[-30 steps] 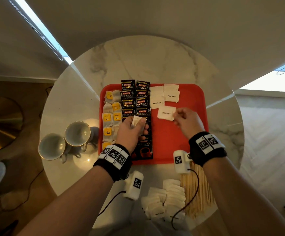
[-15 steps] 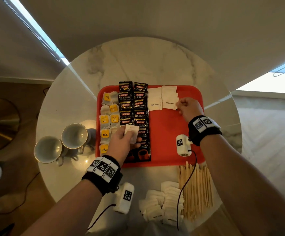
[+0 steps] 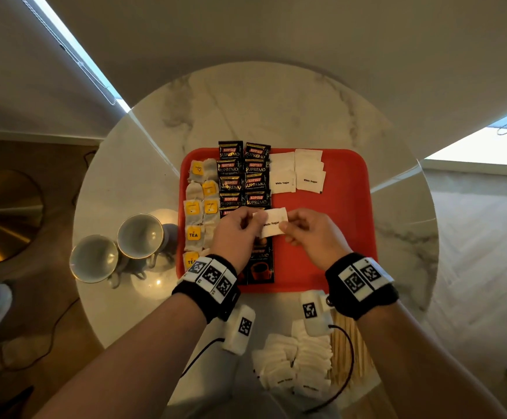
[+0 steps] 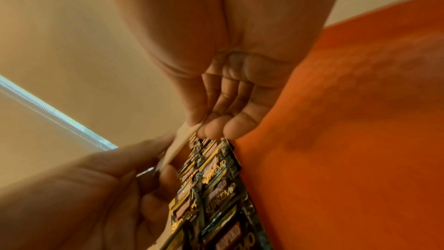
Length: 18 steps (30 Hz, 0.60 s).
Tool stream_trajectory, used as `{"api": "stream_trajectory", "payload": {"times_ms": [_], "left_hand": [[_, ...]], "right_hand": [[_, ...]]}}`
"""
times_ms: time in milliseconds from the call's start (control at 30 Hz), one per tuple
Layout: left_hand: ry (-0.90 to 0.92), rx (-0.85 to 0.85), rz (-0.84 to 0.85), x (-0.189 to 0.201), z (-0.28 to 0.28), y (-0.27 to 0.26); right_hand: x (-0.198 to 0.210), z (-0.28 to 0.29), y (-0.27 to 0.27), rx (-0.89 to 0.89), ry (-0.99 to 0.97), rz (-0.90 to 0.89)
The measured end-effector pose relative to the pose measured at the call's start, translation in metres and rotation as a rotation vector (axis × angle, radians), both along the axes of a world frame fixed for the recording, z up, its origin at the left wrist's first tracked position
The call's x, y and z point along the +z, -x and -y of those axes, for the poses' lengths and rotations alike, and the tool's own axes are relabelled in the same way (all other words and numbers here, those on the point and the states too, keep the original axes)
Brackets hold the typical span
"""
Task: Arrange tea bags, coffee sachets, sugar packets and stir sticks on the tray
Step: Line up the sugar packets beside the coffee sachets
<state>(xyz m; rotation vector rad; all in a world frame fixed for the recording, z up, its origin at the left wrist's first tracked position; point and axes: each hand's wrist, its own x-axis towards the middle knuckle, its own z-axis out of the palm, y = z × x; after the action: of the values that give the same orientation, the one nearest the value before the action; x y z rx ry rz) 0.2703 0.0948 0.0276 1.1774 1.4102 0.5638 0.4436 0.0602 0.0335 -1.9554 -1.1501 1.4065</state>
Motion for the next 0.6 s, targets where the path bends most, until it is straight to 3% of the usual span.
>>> {"api": "stream_trajectory", "payload": {"times_ms": [300,500,600], "left_hand": [[0.101,0.037,-0.054,-0.012,0.008,0.014],[0.116,0.053,-0.022,-0.013,0.024,0.027],[0.092,-0.030,-0.067,-0.013,0.035,0.033]], "right_hand": [[-0.033,-0.042,-0.036,-0.255,0.005,0.206],[-0.045,-0.060,-0.030,-0.165,0.064,0.291],[-0.035,-0.056,-0.026,-0.144,0.060,0.402]]}}
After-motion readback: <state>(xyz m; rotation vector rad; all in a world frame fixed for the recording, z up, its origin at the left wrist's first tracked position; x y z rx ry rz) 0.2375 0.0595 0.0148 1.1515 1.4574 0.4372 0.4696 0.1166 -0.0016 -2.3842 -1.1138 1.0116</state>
